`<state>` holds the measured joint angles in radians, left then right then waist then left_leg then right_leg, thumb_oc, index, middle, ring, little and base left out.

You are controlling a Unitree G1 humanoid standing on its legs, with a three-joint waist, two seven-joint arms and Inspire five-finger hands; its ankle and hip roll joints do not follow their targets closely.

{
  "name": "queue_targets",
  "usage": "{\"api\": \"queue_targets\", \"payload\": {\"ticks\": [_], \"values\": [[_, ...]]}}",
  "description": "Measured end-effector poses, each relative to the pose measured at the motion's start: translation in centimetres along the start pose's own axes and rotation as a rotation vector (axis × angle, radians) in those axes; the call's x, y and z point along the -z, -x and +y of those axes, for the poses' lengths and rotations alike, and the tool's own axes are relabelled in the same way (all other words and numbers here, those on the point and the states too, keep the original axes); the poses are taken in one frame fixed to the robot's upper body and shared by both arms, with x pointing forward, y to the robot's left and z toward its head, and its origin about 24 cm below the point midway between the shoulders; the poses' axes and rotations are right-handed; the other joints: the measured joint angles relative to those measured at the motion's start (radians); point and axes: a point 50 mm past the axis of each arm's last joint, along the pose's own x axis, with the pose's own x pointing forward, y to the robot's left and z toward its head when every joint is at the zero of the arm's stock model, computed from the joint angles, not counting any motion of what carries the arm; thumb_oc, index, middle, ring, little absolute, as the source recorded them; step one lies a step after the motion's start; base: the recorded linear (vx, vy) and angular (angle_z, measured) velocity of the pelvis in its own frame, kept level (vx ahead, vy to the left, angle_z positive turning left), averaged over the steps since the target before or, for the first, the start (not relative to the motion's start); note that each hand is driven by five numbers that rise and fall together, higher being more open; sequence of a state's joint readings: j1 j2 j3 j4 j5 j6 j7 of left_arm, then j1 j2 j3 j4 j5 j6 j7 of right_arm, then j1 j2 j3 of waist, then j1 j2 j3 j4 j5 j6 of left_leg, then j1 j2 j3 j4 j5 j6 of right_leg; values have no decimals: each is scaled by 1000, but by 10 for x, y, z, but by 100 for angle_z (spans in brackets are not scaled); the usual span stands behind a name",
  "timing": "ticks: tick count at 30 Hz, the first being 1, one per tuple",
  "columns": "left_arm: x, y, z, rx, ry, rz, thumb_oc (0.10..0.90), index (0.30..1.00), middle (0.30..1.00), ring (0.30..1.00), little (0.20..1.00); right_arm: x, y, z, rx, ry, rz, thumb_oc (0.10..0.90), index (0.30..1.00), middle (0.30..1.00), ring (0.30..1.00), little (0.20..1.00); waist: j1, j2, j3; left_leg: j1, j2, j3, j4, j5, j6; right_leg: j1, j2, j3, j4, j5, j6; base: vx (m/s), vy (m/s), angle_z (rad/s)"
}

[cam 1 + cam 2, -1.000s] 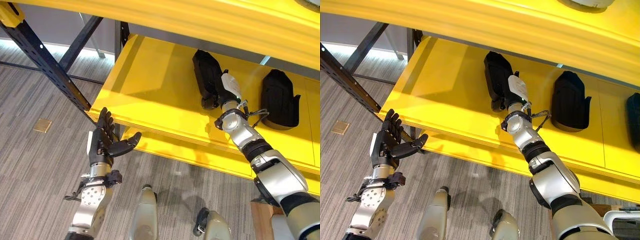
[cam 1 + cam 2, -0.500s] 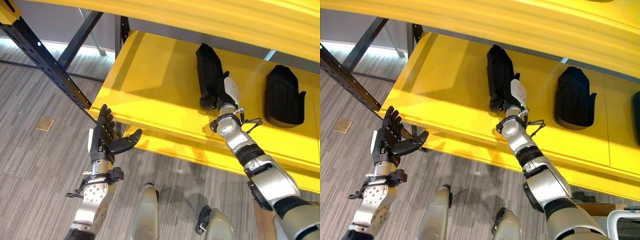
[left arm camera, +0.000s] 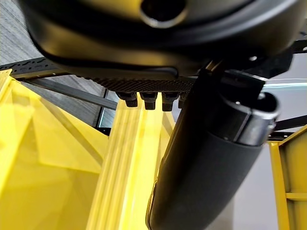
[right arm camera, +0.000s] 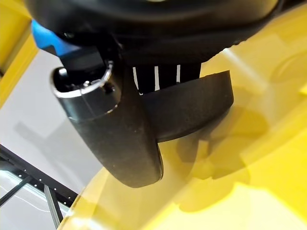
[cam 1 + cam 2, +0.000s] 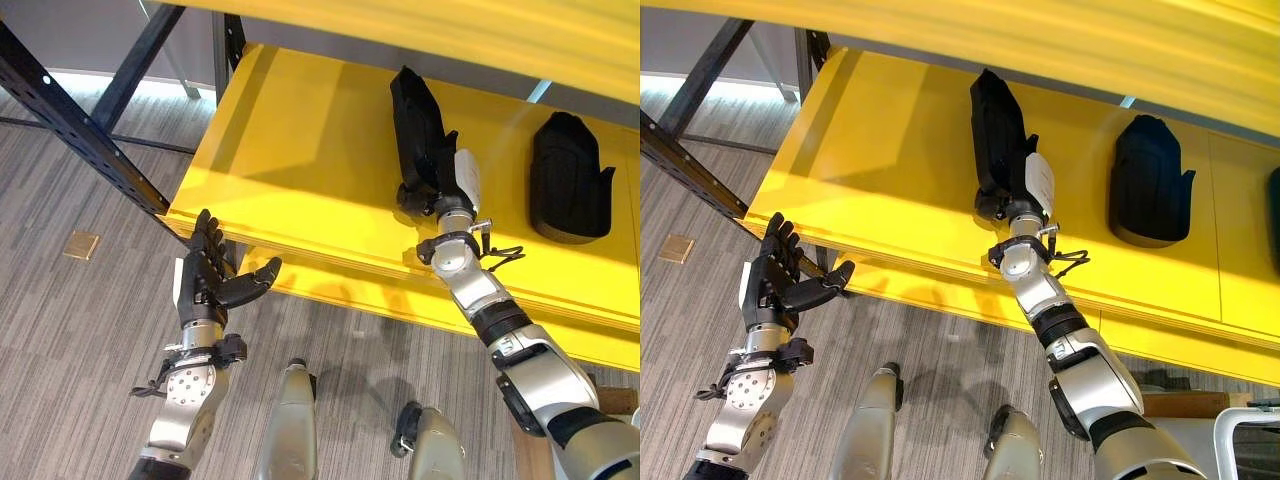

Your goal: Move parts from the plastic box to the shelf.

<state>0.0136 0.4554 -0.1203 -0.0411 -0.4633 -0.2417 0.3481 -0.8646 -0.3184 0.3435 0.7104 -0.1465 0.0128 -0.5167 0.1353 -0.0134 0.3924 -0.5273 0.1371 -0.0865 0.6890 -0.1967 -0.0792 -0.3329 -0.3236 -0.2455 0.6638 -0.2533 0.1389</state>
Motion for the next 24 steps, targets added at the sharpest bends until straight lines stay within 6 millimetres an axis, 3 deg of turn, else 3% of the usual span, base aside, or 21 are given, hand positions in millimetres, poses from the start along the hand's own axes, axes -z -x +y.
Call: {"api": "queue_targets", "payload": {"ticks": [11,24], "values": [[0,0,1,-16,-7,-3,900,1000,1000,1000,1000,6,5,-8,74,31,-3,400,300,300,300,300,-12,7,14,-9,0,3,13,-4,5,-15,-1,13,11,-3,-3,0,0,0],[-2,0,0,-8,-33,-18,900,1000,1000,1000,1000,17,11,-33,266,-19,43,400,300,300,300,300,-27,19,22,-31,-1,6,27,-7,5,-43,-3,19,34,-6,-2,0,0,0]]}}
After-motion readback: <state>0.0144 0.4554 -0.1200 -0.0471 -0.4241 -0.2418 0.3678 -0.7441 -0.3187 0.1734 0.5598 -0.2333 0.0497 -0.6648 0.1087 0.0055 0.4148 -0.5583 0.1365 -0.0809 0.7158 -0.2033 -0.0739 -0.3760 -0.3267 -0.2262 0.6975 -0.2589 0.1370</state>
